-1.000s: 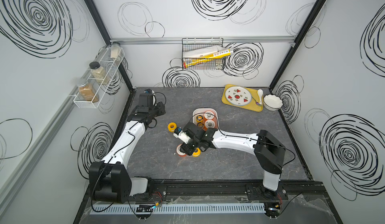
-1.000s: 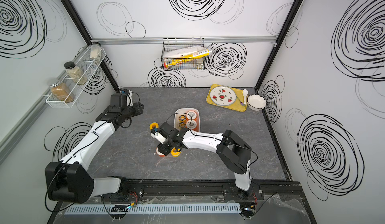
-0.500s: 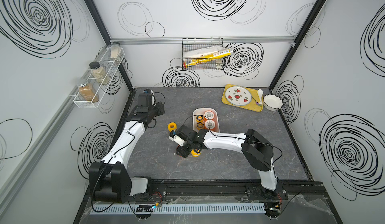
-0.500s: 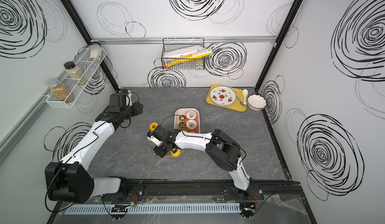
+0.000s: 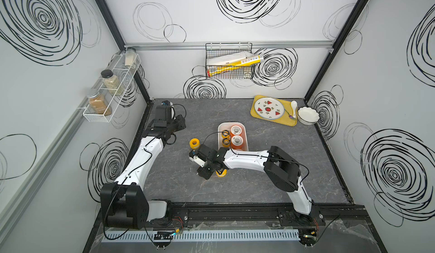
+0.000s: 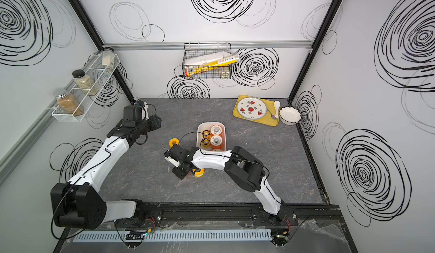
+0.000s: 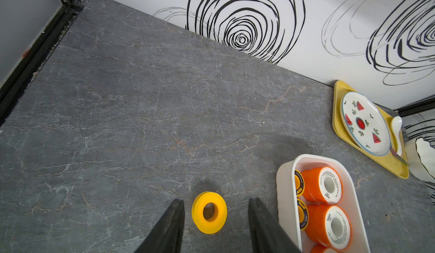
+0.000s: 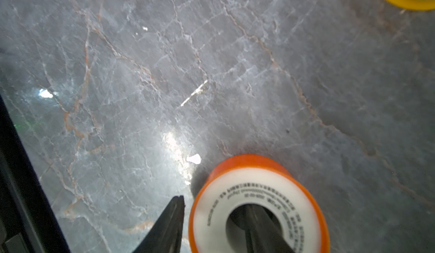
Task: Put the sealing tape into the storage box
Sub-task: Pick up the sealing tape at the center of the board.
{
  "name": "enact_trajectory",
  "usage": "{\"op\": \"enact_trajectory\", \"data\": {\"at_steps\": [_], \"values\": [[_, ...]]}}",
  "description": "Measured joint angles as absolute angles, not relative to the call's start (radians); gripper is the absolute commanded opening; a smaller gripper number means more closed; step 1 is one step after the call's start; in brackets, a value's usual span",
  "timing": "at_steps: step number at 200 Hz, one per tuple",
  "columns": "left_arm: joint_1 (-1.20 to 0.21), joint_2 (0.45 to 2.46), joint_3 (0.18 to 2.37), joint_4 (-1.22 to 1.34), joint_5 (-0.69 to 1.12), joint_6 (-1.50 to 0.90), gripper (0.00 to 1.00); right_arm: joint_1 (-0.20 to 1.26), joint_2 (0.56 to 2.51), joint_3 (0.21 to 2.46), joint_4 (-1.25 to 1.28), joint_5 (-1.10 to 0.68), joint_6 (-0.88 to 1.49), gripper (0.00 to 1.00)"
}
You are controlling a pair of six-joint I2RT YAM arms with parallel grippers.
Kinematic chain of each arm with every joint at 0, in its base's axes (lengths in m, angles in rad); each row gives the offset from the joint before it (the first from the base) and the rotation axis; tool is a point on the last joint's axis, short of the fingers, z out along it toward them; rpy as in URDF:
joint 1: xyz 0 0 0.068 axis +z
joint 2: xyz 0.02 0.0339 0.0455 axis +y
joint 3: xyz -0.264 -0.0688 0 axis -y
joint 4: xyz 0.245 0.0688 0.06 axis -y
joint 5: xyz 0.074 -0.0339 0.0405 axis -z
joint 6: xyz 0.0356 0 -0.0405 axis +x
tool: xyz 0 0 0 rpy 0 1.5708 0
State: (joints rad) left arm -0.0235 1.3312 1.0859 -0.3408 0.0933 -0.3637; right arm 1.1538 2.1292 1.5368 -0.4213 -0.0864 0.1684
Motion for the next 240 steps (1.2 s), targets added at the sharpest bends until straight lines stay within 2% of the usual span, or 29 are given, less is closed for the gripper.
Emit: {"op": "enact_trajectory", "data": {"at_steps": [21,41,87,166,240], "values": [[-0.022,1.331,1.086,-0.341,0.094,-0.364,0.51,1.163,2.149,1.564,-0.442,-0.046,0.168,0.45],[-0.020,1.331,1.086,-0.341,0.095,-0.364,0.51,1.170,2.164,1.587,-0.456,-0.003,0.169,0.38],[-0.015,1.331,1.086,-0.341,0.101,-0.366,0.51,1.175,2.164,1.594,-0.453,0.041,0.186,0.30],[-0.004,1.331,1.086,-0.341,0.113,-0.368,0.51,1.154,2.024,1.481,-0.380,-0.035,0.233,0.30],[0.003,1.331,1.086,-0.340,0.122,-0.371,0.51,1.038,1.794,1.404,-0.278,-0.188,0.280,0.30]]}}
